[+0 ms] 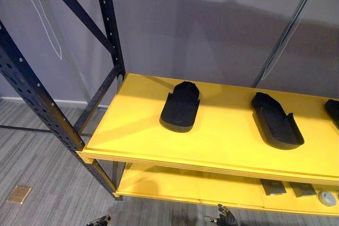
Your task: Walk over and take plastic housings, then place them on the shelf
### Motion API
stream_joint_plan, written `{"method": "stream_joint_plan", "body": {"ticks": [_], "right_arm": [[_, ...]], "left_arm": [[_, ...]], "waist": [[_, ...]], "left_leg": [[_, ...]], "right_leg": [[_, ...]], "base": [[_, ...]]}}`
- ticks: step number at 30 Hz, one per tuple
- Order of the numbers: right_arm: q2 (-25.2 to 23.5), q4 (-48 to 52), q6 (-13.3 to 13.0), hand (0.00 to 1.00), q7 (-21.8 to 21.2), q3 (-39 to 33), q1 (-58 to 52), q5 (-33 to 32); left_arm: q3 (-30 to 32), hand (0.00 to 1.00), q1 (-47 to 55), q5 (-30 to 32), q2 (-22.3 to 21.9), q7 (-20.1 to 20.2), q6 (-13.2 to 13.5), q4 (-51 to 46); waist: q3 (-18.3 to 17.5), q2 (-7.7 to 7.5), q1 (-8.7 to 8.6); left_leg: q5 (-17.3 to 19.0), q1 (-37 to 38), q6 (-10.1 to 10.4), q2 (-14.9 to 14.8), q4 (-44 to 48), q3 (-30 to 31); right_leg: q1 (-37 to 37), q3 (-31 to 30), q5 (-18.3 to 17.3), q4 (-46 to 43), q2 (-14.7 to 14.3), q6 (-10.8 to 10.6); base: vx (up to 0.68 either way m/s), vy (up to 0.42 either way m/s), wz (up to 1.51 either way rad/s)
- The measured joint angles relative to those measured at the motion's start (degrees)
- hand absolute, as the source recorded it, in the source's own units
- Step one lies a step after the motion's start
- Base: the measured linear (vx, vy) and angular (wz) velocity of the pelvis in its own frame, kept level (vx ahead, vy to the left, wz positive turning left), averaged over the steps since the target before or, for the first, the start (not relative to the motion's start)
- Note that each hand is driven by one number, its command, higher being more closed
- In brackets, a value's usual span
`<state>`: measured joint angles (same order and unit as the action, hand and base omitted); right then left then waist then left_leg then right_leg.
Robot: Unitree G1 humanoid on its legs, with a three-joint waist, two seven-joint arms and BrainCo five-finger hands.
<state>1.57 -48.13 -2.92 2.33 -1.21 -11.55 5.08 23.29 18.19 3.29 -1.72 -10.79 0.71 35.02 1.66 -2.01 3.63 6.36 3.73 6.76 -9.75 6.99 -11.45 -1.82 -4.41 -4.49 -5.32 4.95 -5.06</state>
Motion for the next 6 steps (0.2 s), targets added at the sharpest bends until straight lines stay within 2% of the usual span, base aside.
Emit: {"method": "stream_joint_plan", "body": {"ticks": [6], "right_arm": [[0.67, -2.31, -0.05, 0.00, 0.70, -1.96, 1.24, -0.06]], "left_arm": [[-3.51, 0.00, -2.24, 1.04, 0.24, 1.19, 0.81, 6.13]], "waist": [[-0.04, 1.39, -0.11]], "left_leg": [[-2.18, 1.66, 0.27, 0.10, -3.82, -0.29]], "right_leg": [[0.21, -0.04, 0.03, 0.01, -0.34, 0.02]], "base": [[0.00, 0.000, 0.00]]}}
